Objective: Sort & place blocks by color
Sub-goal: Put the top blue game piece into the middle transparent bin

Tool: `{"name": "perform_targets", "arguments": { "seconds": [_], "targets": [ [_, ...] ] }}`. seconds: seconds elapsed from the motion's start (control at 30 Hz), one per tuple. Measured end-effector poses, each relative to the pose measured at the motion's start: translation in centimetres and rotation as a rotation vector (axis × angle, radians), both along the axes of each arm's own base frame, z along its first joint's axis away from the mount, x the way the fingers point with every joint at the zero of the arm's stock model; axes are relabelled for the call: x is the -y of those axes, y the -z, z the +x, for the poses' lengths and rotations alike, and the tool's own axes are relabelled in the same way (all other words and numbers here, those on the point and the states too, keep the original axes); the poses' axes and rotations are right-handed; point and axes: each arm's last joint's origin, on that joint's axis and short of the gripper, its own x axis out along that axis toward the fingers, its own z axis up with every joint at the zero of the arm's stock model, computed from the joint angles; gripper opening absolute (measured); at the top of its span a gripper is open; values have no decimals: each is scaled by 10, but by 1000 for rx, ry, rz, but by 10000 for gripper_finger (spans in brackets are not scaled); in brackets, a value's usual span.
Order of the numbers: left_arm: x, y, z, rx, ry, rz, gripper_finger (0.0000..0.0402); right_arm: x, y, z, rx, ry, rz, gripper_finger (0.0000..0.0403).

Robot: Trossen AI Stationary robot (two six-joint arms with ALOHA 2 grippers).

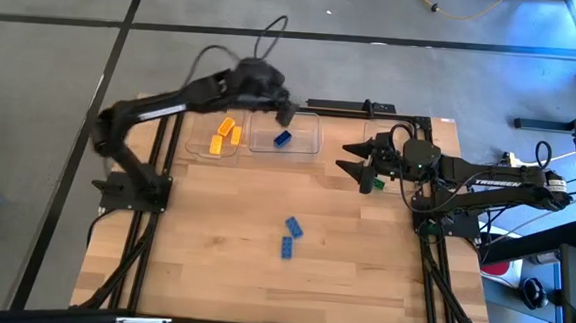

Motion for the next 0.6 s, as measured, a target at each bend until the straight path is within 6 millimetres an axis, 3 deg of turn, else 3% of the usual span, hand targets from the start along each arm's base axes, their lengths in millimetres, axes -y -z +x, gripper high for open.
{"name": "perform_targets", "arguments": {
  "seconds": [0.13, 0.33, 0.47, 0.6],
  "targets": [
    [56, -15, -22, 150, 131, 94, 273, 0, 0, 0, 6, -9, 27, 323],
    [118, 22, -56, 392, 207, 124, 273, -1, 0, 0, 10, -27, 44, 323],
    [139, 48, -77, 516, 288, 133, 273, -1, 0, 0, 13, -27, 44, 323],
    [143, 62, -88, 564, 300, 132, 273, -1, -1, 0, 18, -27, 44, 323]
  ]
}}
